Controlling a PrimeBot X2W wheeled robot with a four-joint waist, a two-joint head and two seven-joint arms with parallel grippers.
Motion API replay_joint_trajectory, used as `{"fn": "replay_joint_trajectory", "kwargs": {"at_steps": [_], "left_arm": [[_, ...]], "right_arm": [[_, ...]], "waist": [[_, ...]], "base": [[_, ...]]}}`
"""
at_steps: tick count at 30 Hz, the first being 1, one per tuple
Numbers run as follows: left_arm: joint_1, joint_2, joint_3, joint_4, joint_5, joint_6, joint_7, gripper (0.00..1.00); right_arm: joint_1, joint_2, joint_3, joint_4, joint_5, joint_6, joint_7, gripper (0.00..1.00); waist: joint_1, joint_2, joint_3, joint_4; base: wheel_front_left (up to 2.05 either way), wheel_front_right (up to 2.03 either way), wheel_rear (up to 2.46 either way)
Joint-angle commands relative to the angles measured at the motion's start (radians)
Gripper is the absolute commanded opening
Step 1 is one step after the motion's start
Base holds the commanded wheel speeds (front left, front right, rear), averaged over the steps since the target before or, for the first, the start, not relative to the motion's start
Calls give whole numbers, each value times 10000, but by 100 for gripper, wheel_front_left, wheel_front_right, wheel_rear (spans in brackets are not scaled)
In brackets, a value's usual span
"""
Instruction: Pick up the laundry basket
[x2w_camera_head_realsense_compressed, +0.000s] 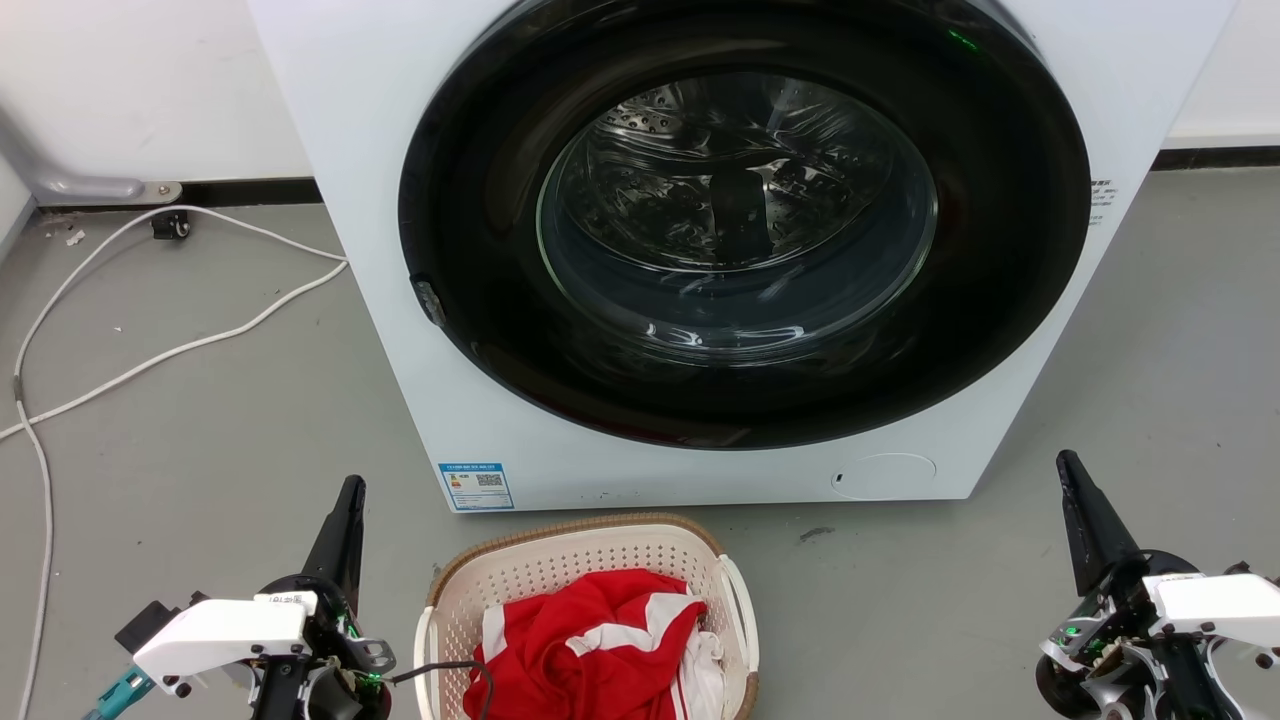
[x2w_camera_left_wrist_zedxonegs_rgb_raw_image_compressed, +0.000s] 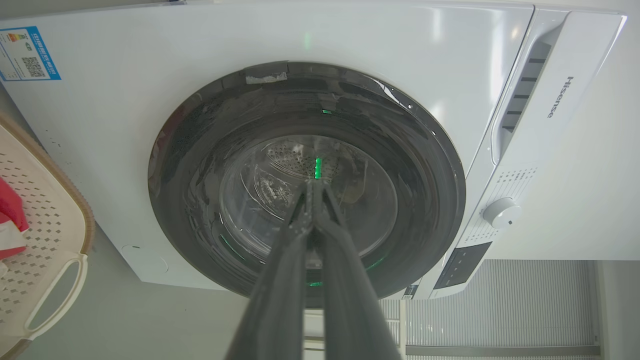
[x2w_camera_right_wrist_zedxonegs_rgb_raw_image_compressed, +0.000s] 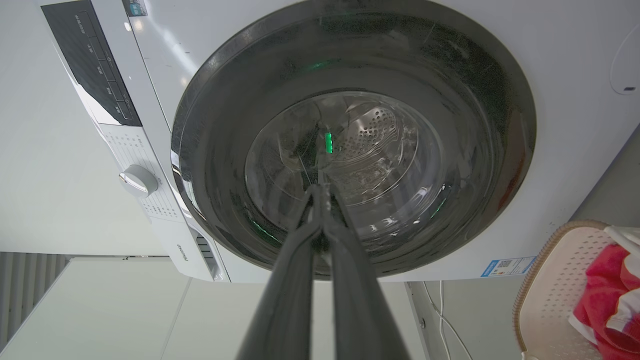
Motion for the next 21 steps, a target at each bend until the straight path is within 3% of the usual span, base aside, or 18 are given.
{"fn": "replay_joint_trajectory", "kwargs": {"at_steps": [1,21], "left_arm": [[-86,27,21,3,-4,-41,21,0],[-86,27,21,2,-4,-41,21,0]], "right_arm": [[-110,36,-13,8,-75,-3,18,0],[-112,39,-18,9,-71,-3,26,0]], "waist": [[0,0,0,0],[0,0,0,0]], "base": [[0,0,0],[0,0,0]]}}
